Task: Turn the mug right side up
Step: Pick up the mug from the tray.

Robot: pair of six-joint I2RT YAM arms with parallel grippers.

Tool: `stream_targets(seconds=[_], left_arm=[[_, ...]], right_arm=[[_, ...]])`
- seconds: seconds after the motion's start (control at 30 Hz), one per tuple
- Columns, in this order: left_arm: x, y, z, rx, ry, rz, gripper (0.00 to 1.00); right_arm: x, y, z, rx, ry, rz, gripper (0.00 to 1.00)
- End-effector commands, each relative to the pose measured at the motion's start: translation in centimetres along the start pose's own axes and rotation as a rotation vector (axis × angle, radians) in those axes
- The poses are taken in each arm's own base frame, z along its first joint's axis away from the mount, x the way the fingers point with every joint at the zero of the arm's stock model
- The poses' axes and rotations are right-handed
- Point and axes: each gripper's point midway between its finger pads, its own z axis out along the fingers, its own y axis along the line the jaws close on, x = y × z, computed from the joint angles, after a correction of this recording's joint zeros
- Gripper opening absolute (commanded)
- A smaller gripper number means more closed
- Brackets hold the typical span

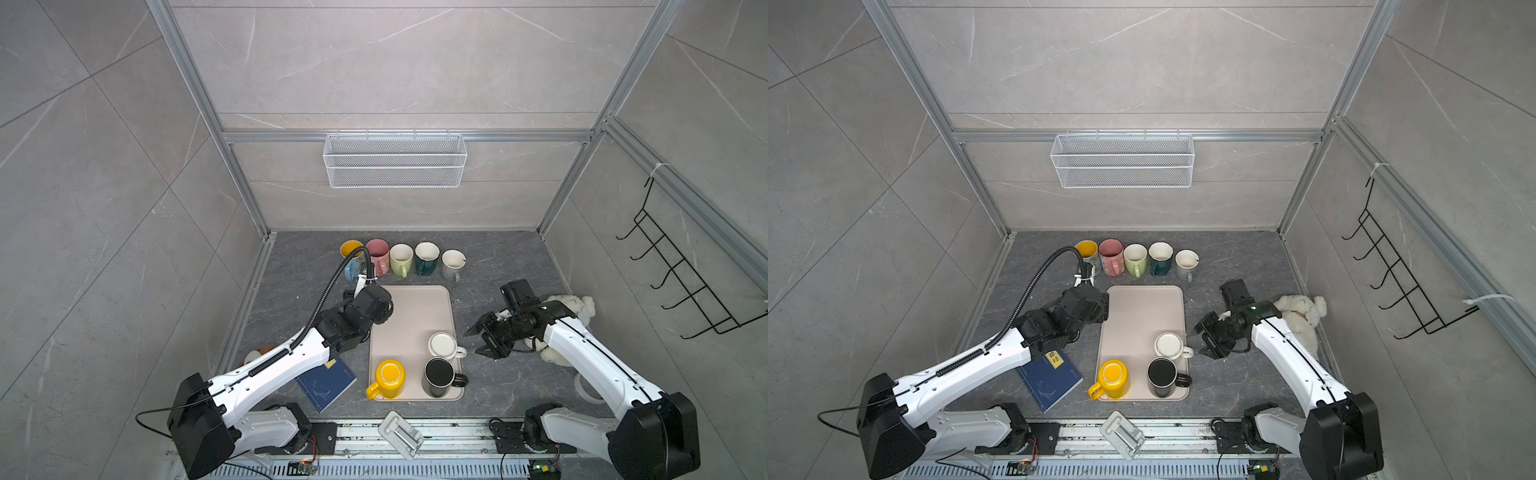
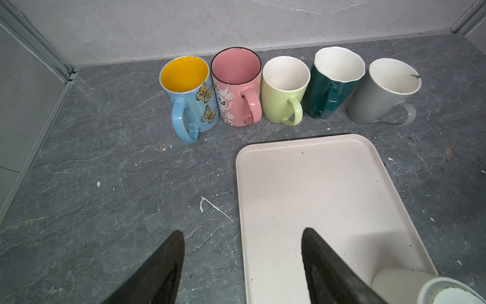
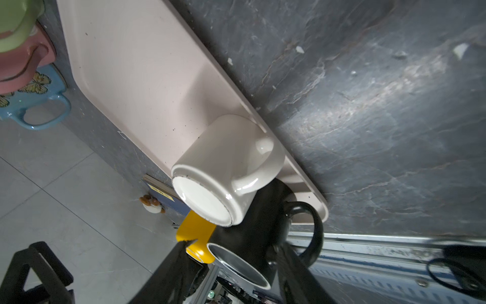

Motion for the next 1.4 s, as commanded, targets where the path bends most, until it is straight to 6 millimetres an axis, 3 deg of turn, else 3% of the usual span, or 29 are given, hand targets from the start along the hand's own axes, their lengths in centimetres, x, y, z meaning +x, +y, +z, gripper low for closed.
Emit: stream_targets(seconds=[0.0,0.8,1.37], left_arm=[[-0.5,0.8,-0.1,-0.035,-0.008,-0.028,0.73],[0.9,2.3,0.6,-0.071,0.033,-0.08,0.73],[1.3,3.0,0.8,-0.088,0.044,-0.092,0.74]], right_arm=[[-0.4,0.4,0.8,-0.036,0.015,0.086,0.56],[-2.3,-2.7,4.5,0.005,0.001,0.314,0.57],[-3.1,-0.5,6.1,-0.033,0.006,0.322,0.58]])
